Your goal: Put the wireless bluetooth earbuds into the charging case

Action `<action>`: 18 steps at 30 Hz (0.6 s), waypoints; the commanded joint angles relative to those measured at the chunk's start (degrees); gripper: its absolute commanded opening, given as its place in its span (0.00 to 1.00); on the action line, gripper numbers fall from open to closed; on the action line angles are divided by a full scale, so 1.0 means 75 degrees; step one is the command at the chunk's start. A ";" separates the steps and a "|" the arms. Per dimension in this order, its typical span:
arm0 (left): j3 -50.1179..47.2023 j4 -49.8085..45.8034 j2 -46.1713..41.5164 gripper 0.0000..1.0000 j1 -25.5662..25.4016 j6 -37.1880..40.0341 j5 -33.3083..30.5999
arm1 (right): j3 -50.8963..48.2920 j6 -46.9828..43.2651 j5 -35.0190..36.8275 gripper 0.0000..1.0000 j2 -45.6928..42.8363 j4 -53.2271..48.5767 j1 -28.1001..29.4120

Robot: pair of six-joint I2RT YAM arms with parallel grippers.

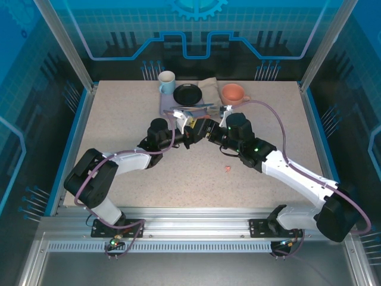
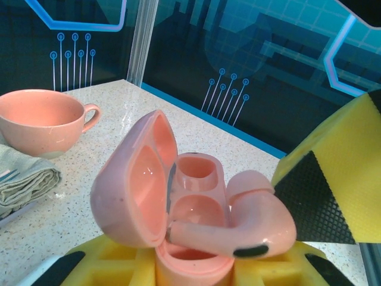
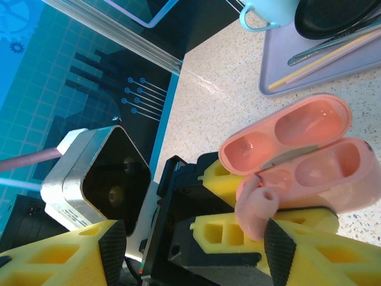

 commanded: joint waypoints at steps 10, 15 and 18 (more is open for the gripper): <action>0.0071 0.0308 0.0029 0.00 -0.0128 0.0024 0.0304 | 0.0840 -0.0202 -0.0053 0.66 0.0560 0.0238 -0.0053; 0.0013 0.0340 -0.0017 0.00 -0.0147 0.0025 0.0325 | 0.0792 -0.0318 0.0288 0.66 0.0493 0.0050 -0.0265; -0.0017 0.0341 -0.0024 0.00 -0.0157 0.0007 0.0331 | 0.0700 -0.0357 0.0320 0.66 0.0374 0.0059 -0.0452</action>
